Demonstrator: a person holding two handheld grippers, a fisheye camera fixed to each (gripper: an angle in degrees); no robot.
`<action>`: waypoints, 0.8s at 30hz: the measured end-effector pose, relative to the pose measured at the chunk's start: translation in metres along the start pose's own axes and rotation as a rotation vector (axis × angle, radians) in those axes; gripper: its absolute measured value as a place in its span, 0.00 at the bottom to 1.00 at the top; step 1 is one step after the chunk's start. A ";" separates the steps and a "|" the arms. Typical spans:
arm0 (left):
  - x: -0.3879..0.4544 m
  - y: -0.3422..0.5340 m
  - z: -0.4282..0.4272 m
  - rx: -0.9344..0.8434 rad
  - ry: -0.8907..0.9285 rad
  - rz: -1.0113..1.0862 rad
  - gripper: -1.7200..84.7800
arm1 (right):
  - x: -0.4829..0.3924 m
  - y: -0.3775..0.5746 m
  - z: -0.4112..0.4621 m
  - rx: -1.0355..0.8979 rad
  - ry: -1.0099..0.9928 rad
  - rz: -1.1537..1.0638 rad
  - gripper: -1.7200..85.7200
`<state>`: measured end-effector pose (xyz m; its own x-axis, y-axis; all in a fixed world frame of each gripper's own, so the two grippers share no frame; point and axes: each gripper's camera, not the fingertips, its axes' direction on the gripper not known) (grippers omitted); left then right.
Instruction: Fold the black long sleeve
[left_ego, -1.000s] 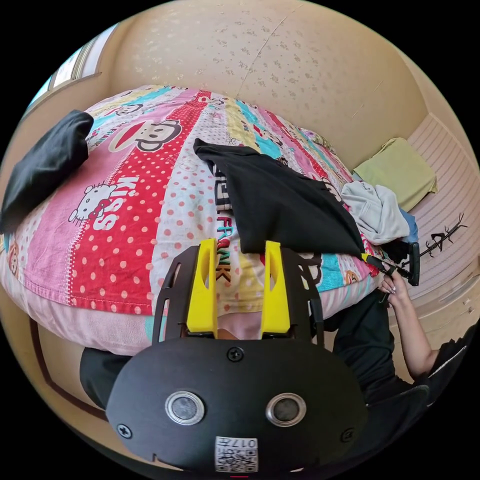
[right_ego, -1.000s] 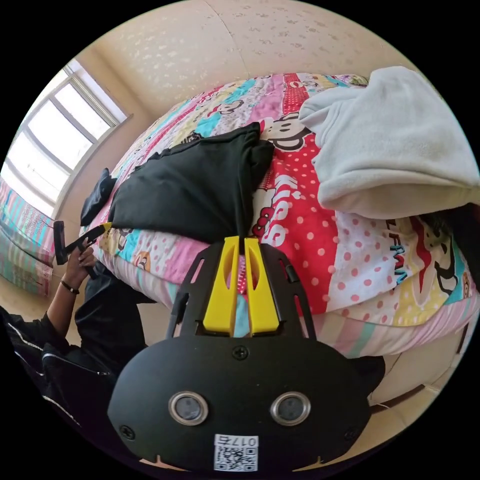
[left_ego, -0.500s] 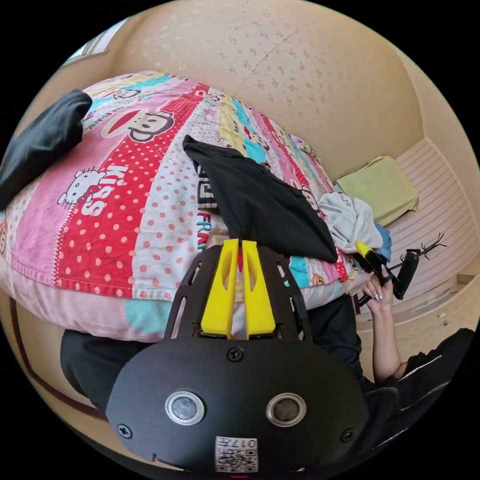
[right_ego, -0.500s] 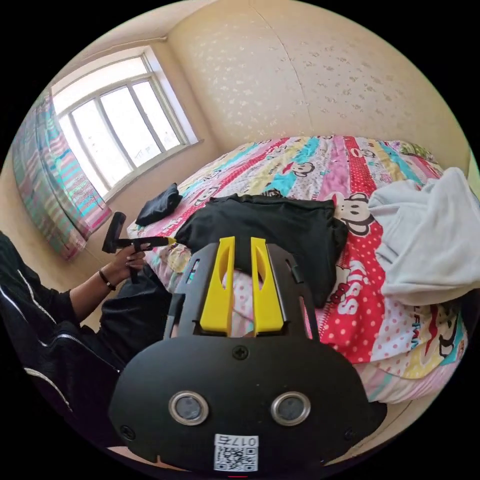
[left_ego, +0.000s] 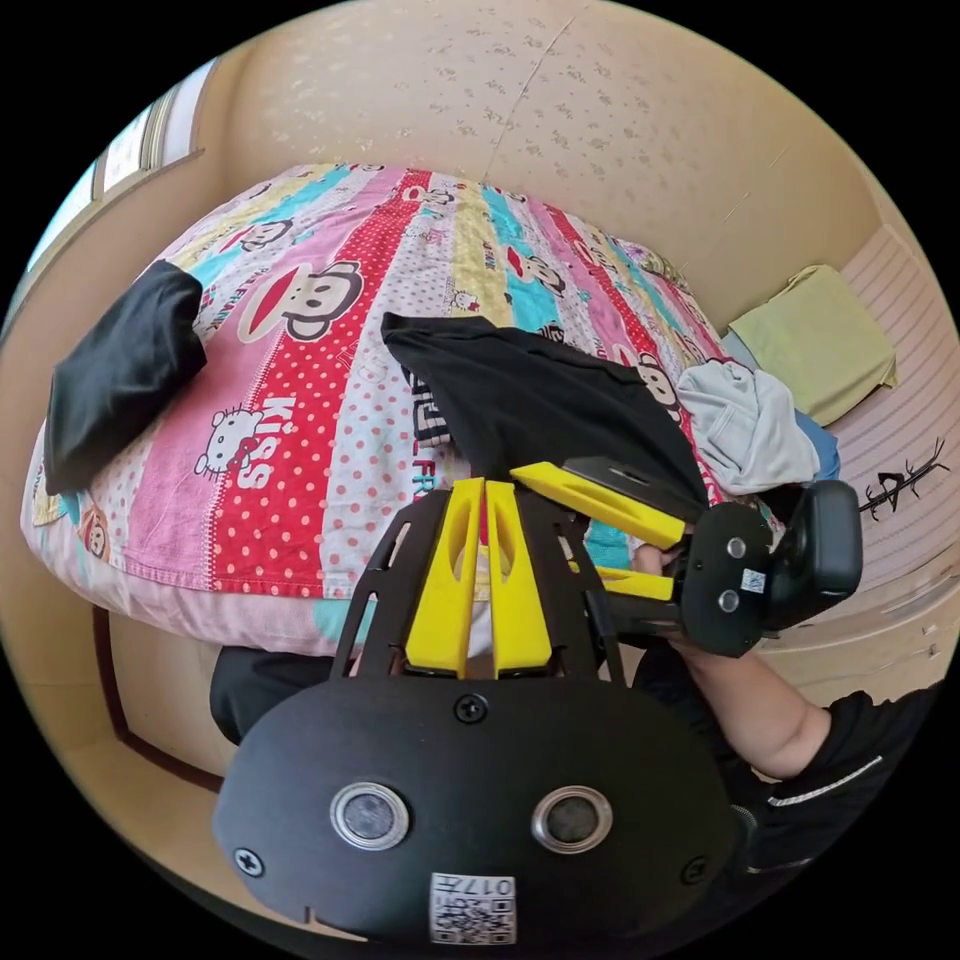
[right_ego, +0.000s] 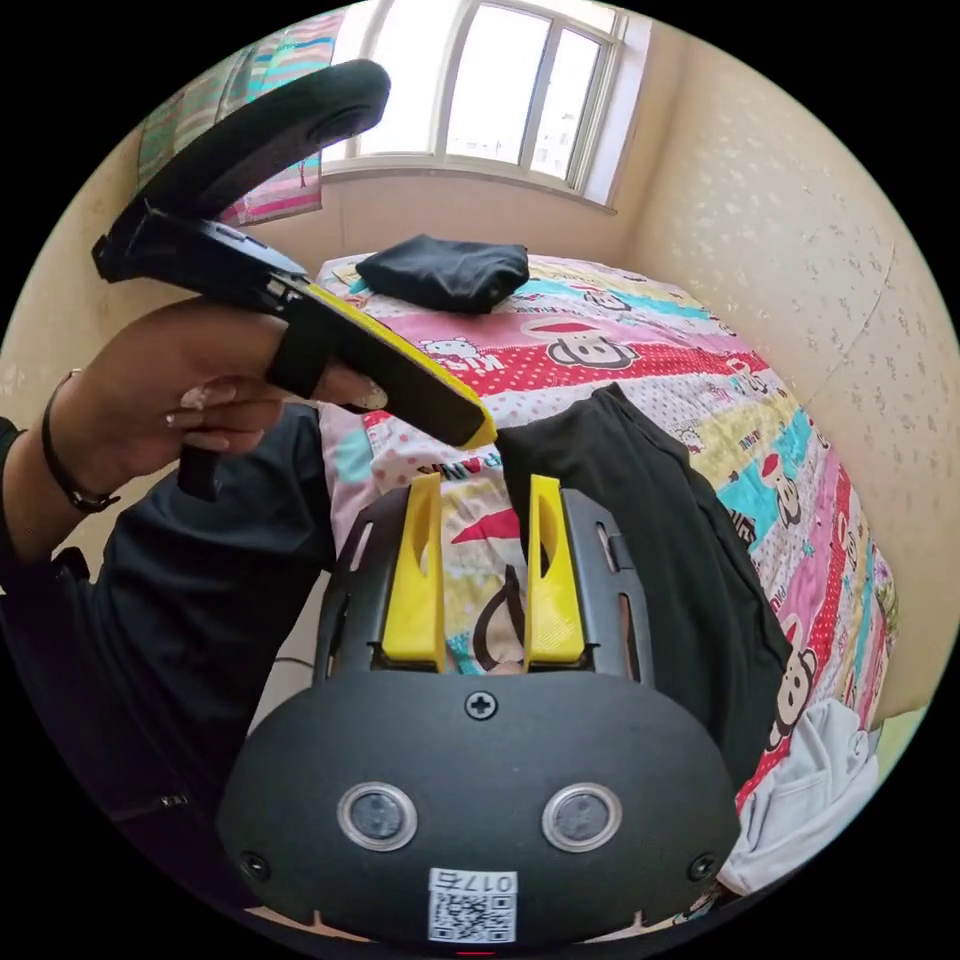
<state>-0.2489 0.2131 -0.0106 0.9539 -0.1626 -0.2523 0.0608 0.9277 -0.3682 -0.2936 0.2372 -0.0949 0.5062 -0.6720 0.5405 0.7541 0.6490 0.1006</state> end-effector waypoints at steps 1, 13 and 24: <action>-0.002 -0.001 0.002 -0.009 0.010 -0.006 0.01 | -0.002 -0.003 0.003 -0.012 0.048 0.012 0.14; -0.021 0.022 0.000 0.044 0.126 -0.077 0.01 | 0.122 0.041 -0.042 0.228 0.027 0.462 0.05; 0.072 -0.006 0.061 -0.014 0.180 0.245 0.07 | 0.238 0.362 -0.042 0.266 -0.067 1.304 0.05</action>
<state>-0.1630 0.2168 0.0284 0.8720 0.0072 -0.4894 -0.1700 0.9421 -0.2890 0.1173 0.2969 0.0349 0.7634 0.5035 0.4045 -0.3710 0.8545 -0.3635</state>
